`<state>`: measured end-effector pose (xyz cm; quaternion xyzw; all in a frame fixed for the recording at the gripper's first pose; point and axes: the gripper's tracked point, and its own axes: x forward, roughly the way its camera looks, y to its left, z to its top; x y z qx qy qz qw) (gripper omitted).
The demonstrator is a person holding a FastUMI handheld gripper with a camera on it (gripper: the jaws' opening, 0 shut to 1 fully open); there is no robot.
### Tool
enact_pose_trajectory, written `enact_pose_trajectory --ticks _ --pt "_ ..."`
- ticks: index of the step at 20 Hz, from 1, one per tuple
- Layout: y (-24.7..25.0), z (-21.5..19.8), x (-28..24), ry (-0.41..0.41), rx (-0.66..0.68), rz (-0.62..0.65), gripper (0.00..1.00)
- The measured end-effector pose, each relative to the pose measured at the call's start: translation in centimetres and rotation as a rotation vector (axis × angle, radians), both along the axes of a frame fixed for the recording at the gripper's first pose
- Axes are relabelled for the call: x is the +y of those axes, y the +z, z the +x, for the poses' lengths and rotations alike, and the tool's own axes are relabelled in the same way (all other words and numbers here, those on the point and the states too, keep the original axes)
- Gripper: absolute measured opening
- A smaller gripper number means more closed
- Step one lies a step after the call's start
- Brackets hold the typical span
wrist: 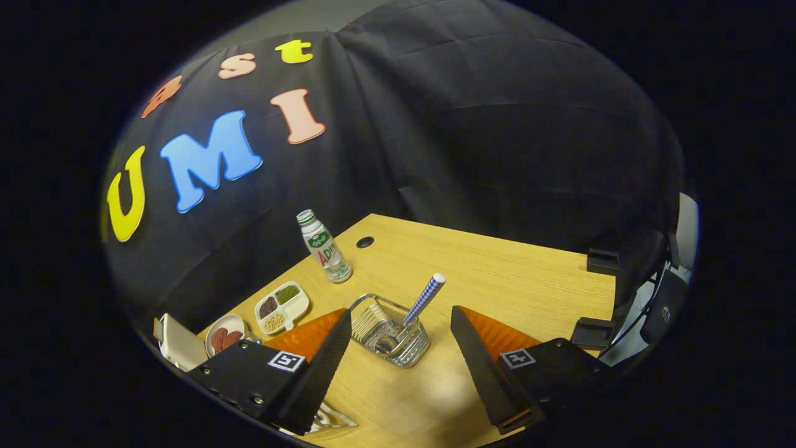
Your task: Take the plate from the dish rack, then take the spoon from the basket and place it into the plate.
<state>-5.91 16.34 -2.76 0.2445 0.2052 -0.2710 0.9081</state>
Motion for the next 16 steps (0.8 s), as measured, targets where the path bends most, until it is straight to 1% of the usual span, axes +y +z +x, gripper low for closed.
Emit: enact_pose_trajectory --ticks 2,3,7,8,10,11,12,13,14,15,16 --pt "-1.1 1.4 -1.6 -0.049 0.006 0.009 0.98" --pt "-1.4 1.9 -2.2 -0.059 0.004 0.003 0.98" --pt "-3.4 3.5 -3.1 -0.067 0.041 -0.007 0.98" --pt "-3.7 4.2 -3.0 -0.051 0.036 -0.001 0.97" --pt "-4.1 4.5 -3.1 -0.041 0.045 -0.015 0.69" --pt "-4.4 4.2 -3.3 -0.04 0.054 -0.017 0.47" --pt "-4.5 4.5 -3.0 -0.028 0.045 -0.01 0.41" --pt "-4.0 5.0 -2.8 -0.024 0.032 -0.011 0.27" --pt "-4.3 5.3 -2.8 -0.015 0.033 -0.013 0.24" --pt "-4.2 5.4 -2.8 -0.008 0.034 -0.023 0.24" --pt "-3.3 5.8 -2.2 0.024 -0.012 -0.009 0.24"
